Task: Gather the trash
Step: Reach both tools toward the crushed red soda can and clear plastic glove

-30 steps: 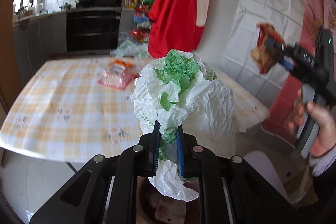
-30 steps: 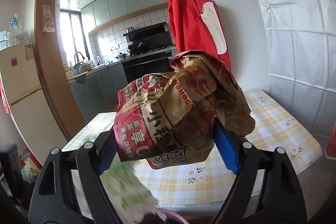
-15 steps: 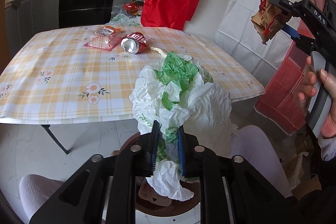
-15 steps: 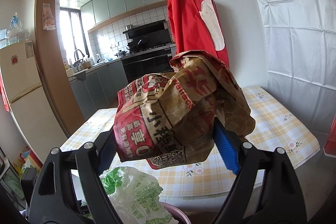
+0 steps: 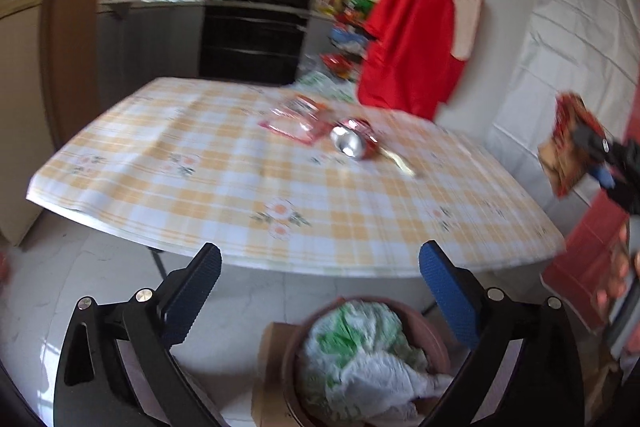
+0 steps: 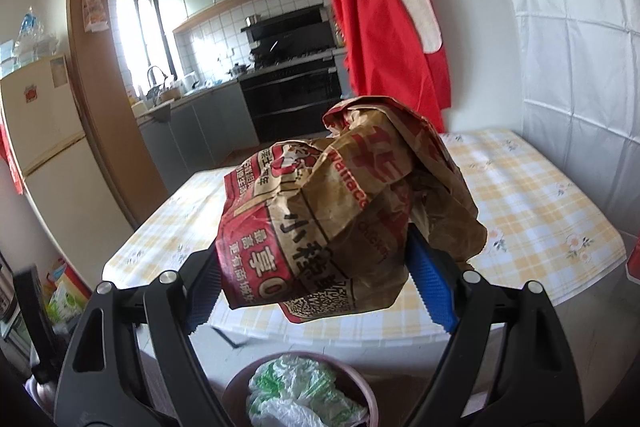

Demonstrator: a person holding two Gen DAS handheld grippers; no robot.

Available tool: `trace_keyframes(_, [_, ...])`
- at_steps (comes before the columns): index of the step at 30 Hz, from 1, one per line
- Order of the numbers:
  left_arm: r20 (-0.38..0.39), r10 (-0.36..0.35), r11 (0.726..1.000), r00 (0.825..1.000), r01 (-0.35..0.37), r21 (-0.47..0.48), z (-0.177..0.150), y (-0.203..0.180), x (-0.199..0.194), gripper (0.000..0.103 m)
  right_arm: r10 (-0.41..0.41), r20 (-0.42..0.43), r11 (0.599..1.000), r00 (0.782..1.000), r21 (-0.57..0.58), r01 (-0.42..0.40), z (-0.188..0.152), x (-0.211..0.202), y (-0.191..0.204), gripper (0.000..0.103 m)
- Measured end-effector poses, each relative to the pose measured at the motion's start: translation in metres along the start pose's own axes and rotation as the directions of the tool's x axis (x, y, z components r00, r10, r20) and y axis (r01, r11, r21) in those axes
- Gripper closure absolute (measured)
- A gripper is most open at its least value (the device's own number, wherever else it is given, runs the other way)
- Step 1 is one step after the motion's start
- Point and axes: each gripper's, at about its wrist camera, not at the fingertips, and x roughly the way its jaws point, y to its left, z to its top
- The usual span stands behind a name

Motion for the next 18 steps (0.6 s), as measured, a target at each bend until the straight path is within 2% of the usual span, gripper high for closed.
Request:
trace_keyframes(4, [0.058,0.089,0.995,0.994,-0.086,-0.047,0.007,0.015,-0.012,0.006,0.018,-0.034,0.999,0.999,-0.031,-0.019,-0.009,0.002,0.012,0.021])
trace_keyframes(8, [0.056,0.144,0.986,0.988,-0.139,-0.09,0.008,0.028,-0.016,0.006,0.032,-0.061,0.996,0.998,-0.078,-0.036,-0.018,0.0,0.026,0.02])
trace_keyframes(18, [0.066,0.158,0.982,0.985,-0.15,-0.115,0.006,0.034,-0.029,0.006,0.078,-0.118,0.981,0.99,-0.17,-0.097,-0.033,-0.009,0.058,0.017])
